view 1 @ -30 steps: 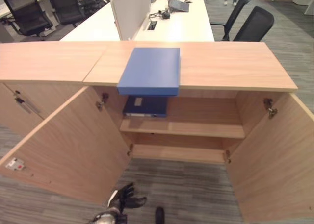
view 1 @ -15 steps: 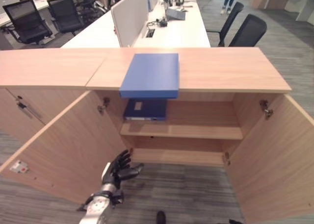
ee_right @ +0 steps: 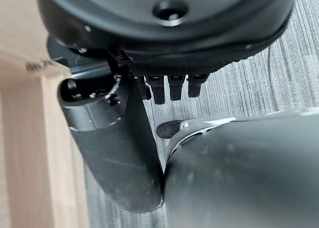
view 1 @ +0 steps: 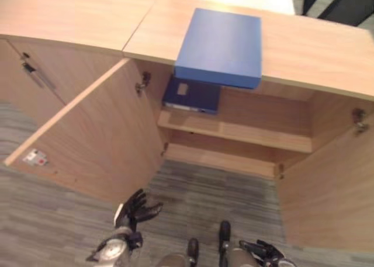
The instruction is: Put the empty folder in the office cabinet
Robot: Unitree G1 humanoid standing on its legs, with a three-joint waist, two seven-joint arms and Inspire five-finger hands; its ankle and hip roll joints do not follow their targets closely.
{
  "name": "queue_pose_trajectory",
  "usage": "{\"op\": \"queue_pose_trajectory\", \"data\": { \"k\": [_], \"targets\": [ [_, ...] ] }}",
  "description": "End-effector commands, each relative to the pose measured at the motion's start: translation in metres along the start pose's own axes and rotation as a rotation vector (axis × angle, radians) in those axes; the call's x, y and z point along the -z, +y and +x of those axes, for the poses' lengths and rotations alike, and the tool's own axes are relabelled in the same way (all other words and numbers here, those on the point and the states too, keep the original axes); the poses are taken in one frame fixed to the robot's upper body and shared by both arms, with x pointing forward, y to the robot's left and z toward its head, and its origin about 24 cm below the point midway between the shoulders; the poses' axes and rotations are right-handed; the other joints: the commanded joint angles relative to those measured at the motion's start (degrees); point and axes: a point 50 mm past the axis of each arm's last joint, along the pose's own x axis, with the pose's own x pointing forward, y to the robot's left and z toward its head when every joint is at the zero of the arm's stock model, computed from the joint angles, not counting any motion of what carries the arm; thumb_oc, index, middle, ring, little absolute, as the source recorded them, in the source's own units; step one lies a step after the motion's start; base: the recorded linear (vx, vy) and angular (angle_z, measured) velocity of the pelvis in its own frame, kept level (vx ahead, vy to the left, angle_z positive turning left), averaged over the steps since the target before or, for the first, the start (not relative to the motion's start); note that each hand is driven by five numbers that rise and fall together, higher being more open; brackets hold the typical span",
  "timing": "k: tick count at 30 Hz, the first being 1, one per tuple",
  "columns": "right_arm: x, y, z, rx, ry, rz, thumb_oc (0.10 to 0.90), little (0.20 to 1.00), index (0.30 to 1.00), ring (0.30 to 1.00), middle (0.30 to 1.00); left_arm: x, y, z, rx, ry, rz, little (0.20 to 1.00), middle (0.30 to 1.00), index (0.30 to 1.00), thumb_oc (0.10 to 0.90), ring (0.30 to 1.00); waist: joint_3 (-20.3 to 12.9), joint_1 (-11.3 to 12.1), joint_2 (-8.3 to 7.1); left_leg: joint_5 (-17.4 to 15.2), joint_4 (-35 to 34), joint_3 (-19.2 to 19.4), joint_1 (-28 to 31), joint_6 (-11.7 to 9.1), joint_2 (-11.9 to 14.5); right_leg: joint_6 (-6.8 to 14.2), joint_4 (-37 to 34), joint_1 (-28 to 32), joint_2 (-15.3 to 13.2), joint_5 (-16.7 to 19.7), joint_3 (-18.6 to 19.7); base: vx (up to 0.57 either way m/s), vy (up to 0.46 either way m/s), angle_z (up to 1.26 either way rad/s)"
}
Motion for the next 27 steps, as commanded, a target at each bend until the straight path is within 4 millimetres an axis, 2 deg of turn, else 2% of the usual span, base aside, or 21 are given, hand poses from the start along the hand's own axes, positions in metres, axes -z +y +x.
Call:
{"op": "queue_pose_trajectory", "data": {
  "k": [1,3,11,15,19,21,23,24,25,26,27],
  "targets": [
    [0.002,-0.019,-0.001,0.074,0.023,-0.052,0.8,0.9,0.9,0.9,0.9,-0.052,-0.02,0.004,0.083,-0.229,-0.025,0.9,0.9,0.9,0.8,0.9,-1.2,-0.4,0.04,-3.6,-5.9,-3.7,5.6,-6.1,7.7,1.0,2.7,-2.0,2.1,0.0,-0.5,0.05,-0.098,0.13],
    [-0.001,-0.02,0.0,0.075,0.015,-0.052,0.8,0.9,0.9,0.9,0.9,-0.049,-0.02,0.006,0.081,-0.211,-0.021,0.9,0.9,0.9,0.8,0.9,-0.8,-0.5,0.32,-3.5,-5.9,-3.6,5.3,-6.2,8.4,0.3,4.0,-2.7,2.5,-1.3,-0.6,0.04,-0.059,0.21],
    [-0.003,-0.021,-0.001,0.08,0.007,-0.058,0.8,0.9,0.9,0.9,0.9,-0.046,-0.015,0.005,0.068,-0.197,-0.003,0.9,0.9,0.9,0.8,0.9,-0.7,-0.5,0.66,-3.4,-5.9,-3.7,4.7,-6.6,9.1,-0.4,5.4,-3.3,3.0,-2.8,-1.1,0.05,-0.052,-0.03],
    [-0.01,-0.016,0.0,0.069,-0.021,-0.055,0.8,0.9,0.9,0.9,0.9,-0.047,-0.015,0.008,0.051,-0.194,0.004,0.9,0.9,0.9,0.8,0.9,-0.3,-0.5,0.98,-2.9,-5.9,-3.8,3.1,-7.5,10.0,-1.1,6.5,-4.7,3.3,-4.1,-1.5,0.06,-0.08,0.1],
    [-0.012,-0.016,0.0,0.069,-0.029,-0.052,0.8,0.9,0.9,0.9,0.9,-0.047,-0.015,0.01,0.052,-0.188,0.009,0.9,0.9,0.9,0.8,0.9,0.0,-0.5,0.95,-2.2,-5.9,-2.9,3.2,-8.3,10.9,-1.6,5.5,-3.6,3.8,-4.9,-2.0,0.08,-0.113,0.06],
    [-0.012,-0.02,0.0,0.083,-0.032,-0.033,0.8,0.9,0.9,0.9,0.9,-0.049,-0.019,0.011,0.069,-0.193,0.01,0.9,0.9,0.9,0.8,0.9,0.6,-0.9,0.67,-1.7,-4.1,-0.5,2.3,-8.7,11.4,-1.8,4.0,-2.0,3.4,-5.2,-2.8,0.07,-0.157,0.09],
    [-0.011,-0.026,-0.001,0.108,-0.03,-0.002,0.8,0.9,0.9,0.9,0.9,-0.052,-0.027,0.012,0.101,-0.2,0.012,0.9,0.9,0.9,0.8,0.9,0.9,-1.6,0.59,-1.6,-1.4,4.4,0.9,-9.1,12.3,-2.0,2.6,-0.3,2.9,-5.6,-4.1,0.04,-0.114,0.18],
    [-0.011,-0.026,-0.001,0.108,-0.03,-0.002,0.8,0.9,0.9,0.9,0.9,-0.052,-0.027,0.012,0.101,-0.2,0.012,0.9,0.9,0.9,0.8,0.9,0.9,-1.6,0.6,-1.6,-1.4,4.4,0.9,-9.1,12.3,-2.0,2.6,-0.2,2.9,-5.6,-4.1,0.05,-0.11,0.47],
    [-0.009,-0.033,-0.002,0.131,-0.022,0.021,0.8,0.9,0.9,0.9,0.9,-0.055,-0.034,0.013,0.134,-0.207,0.02,0.9,0.9,0.9,0.8,0.9,0.7,-2.6,0.86,-1.6,-0.4,9.9,0.5,-9.4,13.4,-2.0,1.9,0.9,2.3,-5.9,-5.3,0.11,-0.126,0.51],
    [-0.006,-0.037,-0.002,0.147,-0.013,0.035,0.8,0.9,0.9,0.9,0.9,-0.056,-0.038,0.014,0.152,-0.208,0.03,0.9,0.9,0.9,0.8,0.9,0.7,-3.2,1.4,-1.0,1.2,12.8,-0.1,-10.1,15.0,-1.6,1.9,2.1,2.0,-7.1,-6.2,0.12,-0.14,0.6],
    [-0.006,-0.039,-0.003,0.154,-0.008,0.044,0.8,0.9,0.9,0.9,0.9,-0.057,-0.04,0.014,0.161,-0.211,0.029,0.9,0.9,0.9,0.8,0.9,0.7,-3.6,1.58,-1.2,0.9,14.4,0.2,-10.3,15.4,-1.7,2.1,2.3,2.0,-7.3,-6.4,0.12,-0.093,0.71]
  ]
}}
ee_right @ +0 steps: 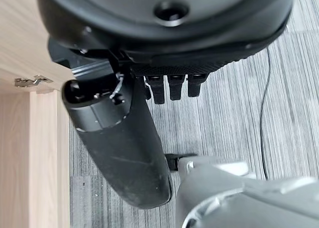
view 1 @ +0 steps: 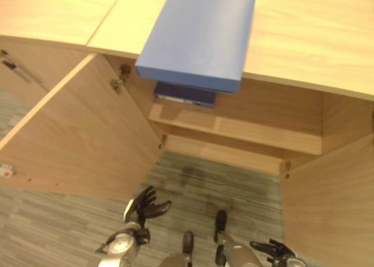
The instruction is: Put the empty folder in the office cabinet
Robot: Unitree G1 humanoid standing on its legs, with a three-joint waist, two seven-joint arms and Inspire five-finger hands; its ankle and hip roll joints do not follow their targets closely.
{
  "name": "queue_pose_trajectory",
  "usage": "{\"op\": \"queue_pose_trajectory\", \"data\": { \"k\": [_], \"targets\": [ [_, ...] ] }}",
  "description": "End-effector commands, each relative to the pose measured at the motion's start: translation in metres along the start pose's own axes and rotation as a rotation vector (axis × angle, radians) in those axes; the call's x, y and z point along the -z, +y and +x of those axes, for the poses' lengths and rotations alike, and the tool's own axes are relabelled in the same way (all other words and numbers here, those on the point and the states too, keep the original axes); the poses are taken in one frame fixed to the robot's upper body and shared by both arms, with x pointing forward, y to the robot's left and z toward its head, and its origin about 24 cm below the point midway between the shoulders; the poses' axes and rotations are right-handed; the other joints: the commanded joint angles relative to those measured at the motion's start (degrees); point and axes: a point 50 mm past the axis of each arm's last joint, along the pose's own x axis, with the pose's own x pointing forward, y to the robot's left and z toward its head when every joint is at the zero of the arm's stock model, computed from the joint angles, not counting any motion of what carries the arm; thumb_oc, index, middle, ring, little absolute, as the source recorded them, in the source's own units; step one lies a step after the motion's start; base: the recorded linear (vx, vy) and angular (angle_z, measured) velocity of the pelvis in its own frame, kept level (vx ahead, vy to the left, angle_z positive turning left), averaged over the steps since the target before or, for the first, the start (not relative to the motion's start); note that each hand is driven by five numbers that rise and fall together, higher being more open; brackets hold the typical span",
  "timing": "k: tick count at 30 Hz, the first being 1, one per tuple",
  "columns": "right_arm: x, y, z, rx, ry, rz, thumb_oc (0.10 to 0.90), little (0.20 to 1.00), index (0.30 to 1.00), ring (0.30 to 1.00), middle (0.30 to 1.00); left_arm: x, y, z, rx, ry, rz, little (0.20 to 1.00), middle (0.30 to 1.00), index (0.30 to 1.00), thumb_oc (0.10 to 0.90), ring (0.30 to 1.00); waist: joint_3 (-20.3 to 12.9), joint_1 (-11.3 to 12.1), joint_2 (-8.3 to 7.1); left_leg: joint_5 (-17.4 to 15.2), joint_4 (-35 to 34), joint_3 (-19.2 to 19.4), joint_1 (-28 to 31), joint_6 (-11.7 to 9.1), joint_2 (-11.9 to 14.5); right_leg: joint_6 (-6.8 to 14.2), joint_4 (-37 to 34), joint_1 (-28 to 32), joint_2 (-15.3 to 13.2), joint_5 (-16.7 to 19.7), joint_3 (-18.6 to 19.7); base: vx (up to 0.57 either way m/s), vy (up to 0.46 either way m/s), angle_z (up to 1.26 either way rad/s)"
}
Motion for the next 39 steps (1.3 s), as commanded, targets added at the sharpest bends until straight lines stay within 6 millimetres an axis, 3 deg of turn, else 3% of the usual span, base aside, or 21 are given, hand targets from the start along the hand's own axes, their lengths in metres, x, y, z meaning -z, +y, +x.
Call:
{"op": "queue_pose_trajectory", "data": {
  "k": [1,3,4,10,11,12,14,17,21,23,28,39],
  "targets": [
    [0.002,-0.027,-0.001,0.086,0.006,0.06,0.8,0.9,0.9,0.9,0.9,-0.031,-0.008,0.001,0.06,-0.14,0.018,0.9,0.9,0.9,0.8,0.9,0.4,-1.4,2.67,0.5,-0.2,7.2,3.7,-2.5,6.2,7.8,9.0,0.7,-2.0,-11.0,1.1,0.08,-0.066,0.77],
    [0.004,-0.028,-0.001,0.091,0.012,0.057,0.8,0.9,0.9,0.9,0.9,-0.031,-0.008,0.001,0.059,-0.144,0.02,0.9,0.9,0.9,0.8,0.9,0.0,-1.4,3.13,0.4,-0.5,7.1,4.3,-2.6,6.2,7.7,9.1,1.1,-1.7,-11.4,0.8,0.1,-0.072,0.4],
    [0.009,-0.028,-0.002,0.089,0.031,0.043,0.8,0.9,0.9,0.9,0.9,-0.031,-0.005,-0.001,0.048,-0.145,0.017,0.9,0.9,0.9,0.8,0.9,-0.9,-1.3,3.6,2.0,0.3,6.6,4.9,-3.1,6.5,7.3,8.8,2.4,-0.9,-12.1,0.9,0.08,-0.072,0.03],
    [0.011,-0.024,-0.002,0.075,0.038,0.02,0.8,0.9,0.9,0.9,0.9,-0.023,0.002,-0.004,0.02,-0.116,0.013,0.9,0.9,0.9,0.8,0.9,-1.2,0.0,2.94,5.1,0.7,4.9,5.0,-3.4,6.6,7.0,7.3,4.5,-0.5,-12.0,0.8,0.03,-0.048,-0.02],
    [0.011,-0.024,-0.002,0.073,0.036,0.018,0.8,0.9,0.9,0.9,0.9,-0.021,0.003,-0.005,0.015,-0.107,0.014,0.9,0.9,0.9,0.8,0.9,-1.1,0.3,2.24,6.2,0.8,4.1,3.3,-2.8,6.0,6.6,6.8,4.3,-1.0,-10.9,0.4,-0.02,-0.031,-0.12],
    [0.012,-0.024,-0.002,0.072,0.039,0.009,0.8,0.9,0.9,0.9,0.9,-0.015,0.005,-0.007,0.01,-0.084,0.016,0.9,0.9,0.9,0.8,0.9,-0.9,1.0,1.13,4.8,1.1,0.7,0.2,-2.2,4.4,6.6,6.4,5.3,-1.5,-11.0,0.6,-0.01,-0.03,-0.11],
    [0.013,-0.023,-0.002,0.067,0.045,-0.004,0.8,0.9,0.9,0.9,0.9,-0.01,0.007,-0.008,0.001,-0.063,0.017,0.9,0.9,0.9,0.8,0.9,-0.3,2.1,0.56,5.3,0.9,-2.9,-2.9,-2.2,2.6,6.5,6.3,6.5,-1.3,-11.1,1.9,0.07,-0.014,-0.18],
    [0.016,-0.021,-0.002,0.059,0.059,-0.024,0.8,0.9,0.9,0.9,0.9,-0.005,0.008,-0.009,-0.005,-0.046,0.009,0.9,0.9,0.9,0.8,0.9,0.4,3.5,0.68,6.3,0.8,-6.7,-5.0,-1.9,0.4,6.2,6.3,7.7,-0.2,-11.0,4.3,0.04,0.017,-0.54],
    [0.02,-0.021,-0.002,0.058,0.072,-0.026,0.8,0.9,0.9,0.9,0.9,-0.003,0.008,-0.01,-0.001,-0.039,0.005,0.9,0.9,0.9,0.8,0.9,0.2,3.9,0.98,6.2,1.1,-7.4,-4.5,-1.5,-0.8,6.2,6.3,8.5,0.5,-11.0,5.6,0.03,0.043,-0.47],
    [0.024,-0.023,-0.003,0.06,0.087,-0.034,0.8,0.9,0.9,0.9,0.9,-0.003,0.008,-0.011,-0.01,-0.042,0.0,0.9,0.9,0.9,0.8,0.9,-0.3,4.0,1.5,5.8,-0.9,-9.5,-2.7,-0.8,-1.8,6.3,6.2,9.0,1.3,-11.0,7.0,0.07,0.098,-0.53],
    [0.037,-0.019,-0.005,0.042,0.129,-0.043,0.8,0.9,0.9,0.9,0.9,-0.001,0.013,-0.013,-0.019,-0.034,0.018,0.9,0.9,0.9,0.8,0.9,-2.5,3.5,1.69,5.9,-5.4,-8.7,1.9,0.4,-1.9,6.9,5.0,10.7,1.1,-10.9,7.7,0.13,0.126,-0.11],
    [0.044,-0.007,-0.005,0.003,0.148,-0.079,0.8,0.9,0.9,0.9,0.9,0.001,0.016,-0.016,-0.024,-0.032,-0.015,0.9,0.9,0.9,0.8,0.9,-4.9,3.5,1.16,3.7,-6.0,-8.5,3.6,1.3,-3.3,8.5,1.4,12.5,0.9,-9.0,8.2,0.04,0.054,-0.03]
  ]
}}
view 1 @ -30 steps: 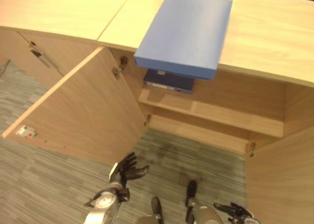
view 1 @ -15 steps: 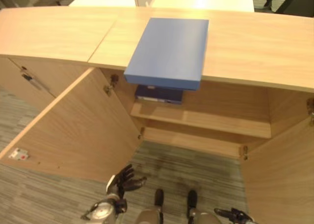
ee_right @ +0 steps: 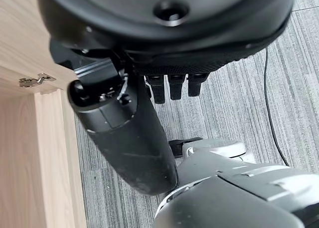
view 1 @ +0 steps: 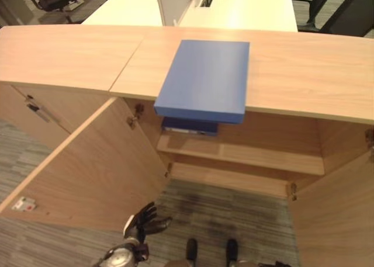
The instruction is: Put the empty folder in the office cabinet
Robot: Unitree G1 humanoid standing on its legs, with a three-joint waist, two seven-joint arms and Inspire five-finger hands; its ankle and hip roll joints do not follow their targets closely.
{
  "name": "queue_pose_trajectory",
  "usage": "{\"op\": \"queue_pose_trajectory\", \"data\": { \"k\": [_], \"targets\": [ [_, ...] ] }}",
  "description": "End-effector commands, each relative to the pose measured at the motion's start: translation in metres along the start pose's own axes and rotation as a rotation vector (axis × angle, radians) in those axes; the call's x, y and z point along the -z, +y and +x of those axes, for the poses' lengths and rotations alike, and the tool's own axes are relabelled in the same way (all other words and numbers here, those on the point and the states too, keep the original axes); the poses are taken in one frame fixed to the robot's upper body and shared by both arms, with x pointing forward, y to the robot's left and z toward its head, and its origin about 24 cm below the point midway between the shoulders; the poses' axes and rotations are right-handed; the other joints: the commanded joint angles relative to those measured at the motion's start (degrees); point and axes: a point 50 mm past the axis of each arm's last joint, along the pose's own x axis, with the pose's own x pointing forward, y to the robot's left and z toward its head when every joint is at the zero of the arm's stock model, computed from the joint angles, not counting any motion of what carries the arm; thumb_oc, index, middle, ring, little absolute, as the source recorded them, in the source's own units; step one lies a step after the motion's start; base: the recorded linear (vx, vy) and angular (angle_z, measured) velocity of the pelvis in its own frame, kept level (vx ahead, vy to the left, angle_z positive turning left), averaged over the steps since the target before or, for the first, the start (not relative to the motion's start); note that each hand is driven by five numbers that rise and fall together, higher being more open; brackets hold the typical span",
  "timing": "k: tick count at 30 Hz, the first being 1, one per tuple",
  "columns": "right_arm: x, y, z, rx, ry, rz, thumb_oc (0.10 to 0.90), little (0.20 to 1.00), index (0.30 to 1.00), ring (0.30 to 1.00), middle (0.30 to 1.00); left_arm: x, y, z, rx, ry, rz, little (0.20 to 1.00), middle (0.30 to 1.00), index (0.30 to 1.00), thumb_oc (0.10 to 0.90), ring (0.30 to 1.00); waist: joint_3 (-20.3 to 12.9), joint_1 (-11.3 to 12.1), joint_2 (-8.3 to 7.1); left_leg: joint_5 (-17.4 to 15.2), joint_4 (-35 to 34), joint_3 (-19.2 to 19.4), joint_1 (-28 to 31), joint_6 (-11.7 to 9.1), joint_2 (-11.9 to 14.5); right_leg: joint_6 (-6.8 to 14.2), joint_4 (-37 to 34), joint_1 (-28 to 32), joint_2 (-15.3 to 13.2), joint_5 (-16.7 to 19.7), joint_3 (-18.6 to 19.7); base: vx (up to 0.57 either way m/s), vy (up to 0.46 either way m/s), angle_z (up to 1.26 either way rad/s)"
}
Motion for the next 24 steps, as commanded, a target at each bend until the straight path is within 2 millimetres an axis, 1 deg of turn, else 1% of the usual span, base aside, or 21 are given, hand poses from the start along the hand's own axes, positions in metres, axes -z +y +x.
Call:
{"op": "queue_pose_trajectory", "data": {
  "k": [1,3,4,6,7,8,9,10,12,13,14,16,17,18,19,20,21,22,23,24],
  "targets": [
    [0.001,0.008,0.0,-0.033,0.017,-0.07,0.8,0.9,0.9,0.9,0.9,-0.042,0.003,0.002,-0.003,-0.188,-0.049,0.9,0.9,0.9,0.8,0.9,-1.9,-0.2,-0.86,-4.6,-0.3,-1.6,0.4,0.1,-2.3,2.7,1.9,2.6,1.1,-6.1,-1.0,0.06,0.038,-0.02],
    [0.003,0.009,0.0,-0.033,0.021,-0.068,0.8,0.9,0.9,0.9,0.9,-0.045,0.005,0.0,-0.02,-0.203,-0.074,0.9,0.9,0.9,0.8,0.9,-2.0,-0.1,-0.92,-4.7,-0.3,-1.7,0.7,0.2,-2.4,2.7,1.8,3.1,1.0,-6.2,-1.0,0.05,0.023,-0.02],
    [0.007,0.011,0.0,-0.036,0.035,-0.049,0.8,0.9,0.9,0.9,0.9,-0.064,0.013,-0.007,-0.076,-0.306,-0.11,0.9,0.9,0.9,0.8,0.9,-2.2,0.3,-1.13,-4.8,-0.3,-1.9,1.2,0.3,-2.5,2.8,1.7,3.7,1.0,-6.1,-1.2,0.04,0.014,-0.01],
    [0.012,0.014,0.0,-0.042,0.049,-0.038,0.8,0.9,0.9,0.9,0.9,-0.083,0.023,-0.02,-0.146,-0.424,-0.143,0.9,0.9,0.9,0.8,0.9,-2.3,0.7,-1.51,-5.0,-0.3,-2.0,1.6,0.4,-2.6,2.8,1.3,4.2,0.9,-6.0,-1.4,0.03,0.006,-0.02],
    [0.012,0.014,0.0,-0.042,0.049,-0.039,0.8,0.9,0.9,0.9,0.9,-0.083,0.023,-0.02,-0.147,-0.424,-0.143,0.9,0.9,0.9,0.8,0.9,-2.3,0.7,-1.53,-5.0,-0.3,-2.0,1.6,0.4,-2.6,2.8,1.3,4.3,0.9,-6.0,-1.4,0.04,-0.012,0.07],
    [0.022,0.018,-0.001,-0.047,0.073,-0.025,0.8,0.9,0.9,0.9,0.9,-0.116,0.042,-0.04,-0.3,-0.622,-0.124,0.9,0.9,0.9,0.8,0.9,-2.5,1.1,-2.22,-5.4,-0.3,-2.2,2.1,0.3,-2.7,2.9,0.8,4.9,0.9,-6.0,-1.4,0.05,-0.019,0.13],
    [0.026,0.021,-0.002,-0.051,0.083,-0.022,0.8,0.9,0.9,0.9,0.9,-0.134,0.051,-0.05,-0.396,-0.722,-0.088,0.9,0.9,0.9,0.8,0.9,-2.6,1.4,-2.53,-5.9,-0.3,-2.2,2.5,0.2,-2.7,2.9,0.7,5.4,0.9,-6.3,-1.5,0.05,-0.023,0.13],
    [0.028,0.023,-0.002,-0.055,0.085,-0.021,0.8,0.9,0.9,0.9,0.9,-0.145,0.055,-0.057,-0.457,-0.784,-0.049,0.9,0.9,0.9,0.8,0.9,-2.7,1.4,-2.79,-5.8,-0.3,-2.3,2.3,0.2,-2.7,2.9,0.6,5.3,0.9,-6.1,-1.6,0.05,-0.023,0.04],
    [0.035,0.028,-0.004,-0.059,0.095,-0.035,0.8,0.9,0.9,0.9,0.9,-0.182,0.069,-0.084,-0.687,-1.005,0.071,0.9,0.9,0.9,0.8,0.9,-3.2,1.6,-3.34,-6.5,-0.3,-2.3,3.0,-0.2,-2.6,3.0,0.5,6.0,0.9,-6.6,-1.6,0.04,-0.018,0.01],
    [0.035,0.029,-0.004,-0.06,0.094,-0.035,0.8,0.9,0.9,0.9,0.9,-0.182,0.069,-0.084,-0.69,-1.006,0.073,0.9,0.9,0.9,0.8,0.9,-3.1,1.6,-3.44,-6.2,-0.3,-2.3,2.8,-0.2,-2.7,3.0,0.5,5.9,0.9,-6.4,-1.6,0.04,-0.015,0.05],
    [0.041,0.029,-0.004,-0.054,0.106,-0.057,0.8,0.9,0.9,0.9,0.9,-0.206,0.07,-0.105,-0.82,-1.164,0.114,0.9,0.9,0.9,0.8,0.9,-3.6,1.5,-3.77,-6.8,-0.3,-2.1,3.3,-0.4,-2.6,3.2,0.4,6.2,0.9,-6.7,-1.5,0.02,-0.01,0.03],
    [0.044,0.028,-0.005,-0.046,0.117,-0.079,0.8,0.9,0.9,0.9,0.9,-0.221,0.07,-0.116,-0.907,-1.247,0.142,0.9,0.9,0.9,0.8,0.9,-4.1,1.2,-3.92,-6.6,-0.3,-1.8,3.3,-0.5,-2.6,3.3,0.4,6.2,0.8,-6.4,-1.5,0.02,-0.005,0.01],
    [0.045,0.028,-0.005,-0.044,0.12,-0.085,0.8,0.9,0.9,0.9,0.9,-0.227,0.067,-0.119,-0.913,-1.285,0.149,0.9,0.9,0.9,0.8,0.9,-4.2,1.1,-3.91,-6.7,-0.3,-1.8,3.5,-0.5,-2.6,3.3,0.4,6.3,0.8,-6.3,-1.5,0.0,0.0,0.0],
    [0.045,0.027,-0.005,-0.038,0.122,-0.099,0.8,0.9,0.9,0.9,0.9,-0.238,0.061,-0.125,-0.917,-1.349,0.174,0.9,0.9,0.9,0.8,0.9,-4.6,0.9,-3.81,-6.9,-0.3,-1.7,3.8,-0.5,-2.6,3.3,0.4,6.4,0.7,-6.3,-1.3,0.0,0.0,0.0],
    [0.045,0.027,-0.005,-0.039,0.121,-0.098,0.8,0.9,0.9,0.9,0.9,-0.239,0.06,-0.125,-0.917,-1.351,0.175,0.9,0.9,0.9,0.8,0.9,-4.6,1.0,-3.85,-7.0,-0.3,-1.7,3.8,-0.5,-2.6,3.3,0.4,6.5,0.7,-6.3,-1.3,0.0,0.0,0.0],
    [0.045,0.027,-0.004,-0.038,0.12,-0.105,0.8,0.9,0.9,0.9,0.9,-0.244,0.058,-0.128,-0.921,-1.381,0.198,0.9,0.9,0.9,0.8,0.9,-4.8,0.9,-3.74,-7.0,-0.3,-1.7,3.9,-0.6,-2.5,3.4,0.4,6.6,0.7,-6.3,-1.2,0.0,0.0,0.0],
    [0.044,0.027,-0.004,-0.04,0.121,-0.125,0.8,0.9,0.9,0.9,0.9,-0.255,0.049,-0.133,-0.898,-1.442,0.256,0.9,0.9,0.9,0.8,0.9,-5.1,0.6,-3.62,-7.2,-0.3,-1.5,4.3,-0.6,-2.6,3.4,0.4,6.7,0.6,-6.3,-1.2,0.02,0.013,-0.06],
    [0.044,0.027,-0.004,-0.041,0.121,-0.124,0.8,0.9,0.9,0.9,0.9,-0.255,0.049,-0.133,-0.897,-1.443,0.258,0.9,0.9,0.9,0.8,0.9,-5.1,0.6,-3.66,-7.2,-0.3,-1.5,4.3,-0.6,-2.6,3.5,0.4,6.7,0.6,-6.3,-1.2,0.01,0.01,-0.08],
    [0.044,0.027,-0.004,-0.042,0.123,-0.132,0.8,0.9,0.9,0.9,0.9,-0.259,0.045,-0.134,-0.874,-1.463,0.29,0.9,0.9,0.9,0.8,0.9,-5.2,0.4,-3.62,-7.3,-0.3,-1.4,4.4,-0.6,-2.6,3.5,0.4,6.8,0.6,-6.2,-1.1,0.0,0.014,-0.07],
    [0.044,0.024,-0.004,-0.044,0.125,-0.143,0.8,0.9,0.9,0.9,0.9,-0.266,0.035,-0.136,-0.808,-1.497,0.376,0.9,0.9,0.9,0.8,0.9,-5.6,0.2,-3.46,-7.4,-0.3,-1.2,4.6,-0.5,-2.6,3.6,0.4,6.9,0.5,-6.1,-1.0,0.0,0.014,-0.06]
  ]
}}
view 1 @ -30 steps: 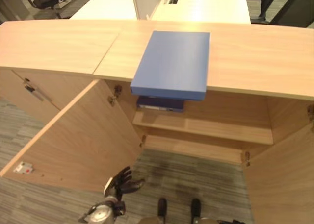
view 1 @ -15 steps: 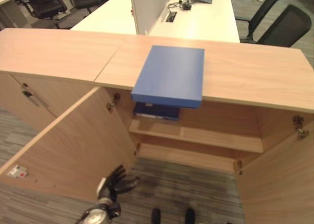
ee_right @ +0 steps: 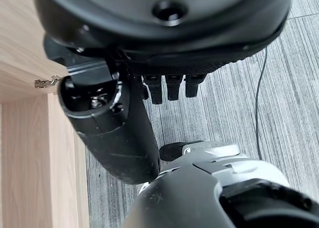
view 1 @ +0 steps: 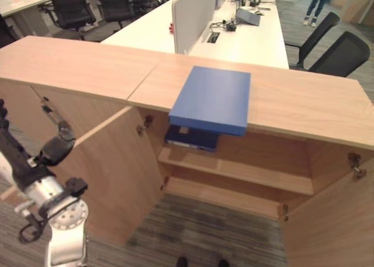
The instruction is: Put the empty folder in the office cabinet
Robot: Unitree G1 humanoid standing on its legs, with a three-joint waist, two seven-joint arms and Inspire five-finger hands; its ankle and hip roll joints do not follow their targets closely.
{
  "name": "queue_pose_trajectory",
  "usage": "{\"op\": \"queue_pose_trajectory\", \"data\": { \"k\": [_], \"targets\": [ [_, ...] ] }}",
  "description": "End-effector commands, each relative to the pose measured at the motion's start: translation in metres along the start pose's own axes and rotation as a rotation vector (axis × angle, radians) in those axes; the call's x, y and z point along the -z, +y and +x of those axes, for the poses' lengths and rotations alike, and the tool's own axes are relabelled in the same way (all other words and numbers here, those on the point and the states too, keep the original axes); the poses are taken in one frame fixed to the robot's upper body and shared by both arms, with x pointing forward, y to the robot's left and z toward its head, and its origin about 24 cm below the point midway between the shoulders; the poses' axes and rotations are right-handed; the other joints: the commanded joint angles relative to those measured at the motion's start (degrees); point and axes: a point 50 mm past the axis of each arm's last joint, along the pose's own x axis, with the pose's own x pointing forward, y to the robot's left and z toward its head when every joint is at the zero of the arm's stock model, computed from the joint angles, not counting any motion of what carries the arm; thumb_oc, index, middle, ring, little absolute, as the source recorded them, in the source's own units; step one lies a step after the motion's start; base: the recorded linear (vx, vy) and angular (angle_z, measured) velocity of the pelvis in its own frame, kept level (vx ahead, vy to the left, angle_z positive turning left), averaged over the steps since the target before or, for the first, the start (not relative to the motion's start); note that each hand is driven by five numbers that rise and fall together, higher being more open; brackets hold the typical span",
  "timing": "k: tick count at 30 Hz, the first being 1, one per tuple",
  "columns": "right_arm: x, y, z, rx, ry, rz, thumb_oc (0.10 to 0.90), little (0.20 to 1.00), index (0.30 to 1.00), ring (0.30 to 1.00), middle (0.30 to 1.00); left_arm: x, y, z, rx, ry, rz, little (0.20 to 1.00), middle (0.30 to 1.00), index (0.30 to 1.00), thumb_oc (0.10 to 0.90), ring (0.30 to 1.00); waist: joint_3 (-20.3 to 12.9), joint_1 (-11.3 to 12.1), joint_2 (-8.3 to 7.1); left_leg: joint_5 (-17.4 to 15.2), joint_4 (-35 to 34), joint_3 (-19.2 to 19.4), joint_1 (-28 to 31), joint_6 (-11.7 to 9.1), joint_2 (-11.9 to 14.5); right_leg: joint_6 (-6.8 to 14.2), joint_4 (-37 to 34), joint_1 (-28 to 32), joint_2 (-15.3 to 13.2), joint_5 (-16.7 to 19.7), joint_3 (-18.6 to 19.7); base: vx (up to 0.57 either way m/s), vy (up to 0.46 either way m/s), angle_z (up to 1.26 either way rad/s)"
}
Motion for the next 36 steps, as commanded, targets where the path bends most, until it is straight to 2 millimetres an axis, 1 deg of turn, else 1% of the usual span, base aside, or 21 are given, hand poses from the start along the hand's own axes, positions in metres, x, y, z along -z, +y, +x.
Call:
{"op": "queue_pose_trajectory", "data": {
  "k": [1,5,7,8,9,11,14,15,23,29,31,33,36],
  "targets": [
    [-0.003,0.015,0.0,-0.043,0.01,-0.112,0.8,0.9,0.9,0.9,0.9,-0.055,-0.003,0.023,0.029,-0.337,-0.038,0.9,0.9,0.9,0.8,0.9,0.2,-1.3,0.71,-6.9,-0.1,-1.0,3.0,0.2,-2.5,3.3,0.4,5.3,0.6,-5.5,-0.8,0.0,0.016,-0.07],
    [-0.007,0.012,0.001,-0.056,0.01,-0.112,0.8,0.9,0.9,0.9,0.9,-0.074,-0.026,0.018,0.271,-0.443,-0.056,0.9,0.9,0.9,0.8,0.9,-0.4,-1.9,0.96,-7.1,-0.1,-0.8,3.3,0.3,-2.5,3.3,0.4,5.5,0.6,-5.5,-0.6,0.0,0.01,-0.06],
    [-0.009,0.012,0.001,-0.066,0.009,-0.112,0.8,0.9,0.9,0.9,0.9,-0.082,-0.037,0.011,0.395,-0.475,-0.092,0.9,0.9,0.9,0.8,0.9,-0.6,-2.4,1.02,-7.2,-0.1,-0.6,3.6,0.3,-2.5,3.4,0.4,5.5,0.6,-5.5,-0.5,0.0,0.0,0.0],
    [-0.011,0.011,0.001,-0.073,0.009,-0.111,0.8,0.9,0.9,0.9,0.9,-0.09,-0.047,0.005,0.492,-0.5,-0.14,0.9,0.9,0.9,0.8,0.9,-0.7,-2.7,1.02,-7.3,-0.1,-0.4,3.8,0.3,-2.4,3.4,0.4,5.6,0.6,-5.4,-0.3,0.0,0.0,0.0],
    [-0.011,0.011,0.001,-0.074,0.01,-0.109,0.8,0.9,0.9,0.9,0.9,-0.09,-0.047,0.005,0.495,-0.501,-0.141,0.9,0.9,0.9,0.8,0.9,-0.7,-2.6,1.01,-7.3,-0.1,-0.4,3.8,0.3,-2.4,3.4,0.4,5.6,0.6,-5.4,-0.3,0.0,0.002,-0.05],
    [-0.012,0.01,0.001,-0.073,0.009,-0.114,0.8,0.9,0.9,0.9,0.9,-0.096,-0.056,-0.002,0.575,-0.523,-0.17,0.9,0.9,0.9,0.8,0.9,-0.8,-3.1,0.98,-7.3,-0.1,-0.2,3.9,0.2,-2.3,3.4,0.4,5.7,0.7,-5.3,-0.2,0.0,-0.001,-0.04],
    [-0.01,0.007,0.001,-0.067,0.014,-0.116,0.8,0.9,0.9,0.9,0.9,-0.098,-0.062,-0.007,0.624,-0.55,-0.153,0.9,0.9,0.9,0.8,0.9,-0.9,-3.2,0.93,-7.3,-0.1,0.0,3.9,0.2,-2.3,3.5,0.4,5.7,0.7,-5.3,-0.2,0.0,-0.003,-0.01],
    [-0.009,0.005,0.001,-0.059,0.018,-0.121,0.8,0.9,0.9,0.9,0.9,-0.101,-0.069,-0.014,0.697,-0.592,-0.116,0.9,0.9,0.9,0.8,0.9,-1.0,-3.6,0.87,-7.3,-0.1,0.4,3.9,0.2,-2.1,3.6,0.4,5.6,0.8,-5.1,-0.2,0.0,-0.008,-0.05],
    [-0.005,0.003,0.001,-0.051,0.026,-0.13,0.8,0.9,0.9,0.9,0.9,-0.103,-0.082,-0.021,0.78,-0.656,-0.036,0.9,0.9,0.9,0.8,0.9,-1.2,-3.8,0.69,-7.5,-0.1,0.8,4.1,0.3,-2.0,3.7,0.4,5.5,0.9,-5.1,0.1,0.0,-0.004,-0.06],
    [0.001,-0.002,0.001,-0.033,0.047,-0.138,0.8,0.9,0.9,0.9,0.9,-0.111,-0.097,-0.017,0.775,-0.734,0.031,0.9,0.9,0.9,0.8,0.9,-1.6,-4.4,0.71,-7.7,-0.1,1.0,4.4,0.3,-1.9,3.7,0.4,5.7,1.0,-5.2,0.4,0.0,0.0,-0.01],
    [0.002,-0.003,0.001,-0.031,0.05,-0.14,0.8,0.9,0.9,0.9,0.9,-0.113,-0.099,-0.017,0.77,-0.757,0.045,0.9,0.9,0.9,0.8,0.9,-1.7,-4.5,0.77,-7.8,-0.1,1.1,4.4,0.2,-1.9,3.7,0.4,5.7,1.0,-5.3,0.4,0.0,0.0,0.0],
    [0.003,-0.005,0.001,-0.02,0.055,-0.138,0.8,0.9,0.9,0.9,0.9,-0.119,-0.106,-0.017,0.763,-0.814,0.08,0.9,0.9,0.9,0.8,0.9,-1.9,-4.8,0.86,-7.9,-0.1,1.3,4.4,0.3,-1.9,3.8,0.4,5.6,1.0,-5.2,0.5,0.0,0.0,0.0],
    [0.004,-0.006,0.0,-0.013,0.06,-0.141,0.8,0.9,0.9,0.9,0.9,-0.125,-0.11,-0.015,0.741,-0.87,0.121,0.9,0.9,0.9,0.8,0.9,-1.9,-5.1,0.93,-8.0,-0.1,1.4,4.5,0.3,-2.0,3.8,0.4,5.7,1.0,-5.2,0.6,0.0,0.0,0.0]
  ]
}}
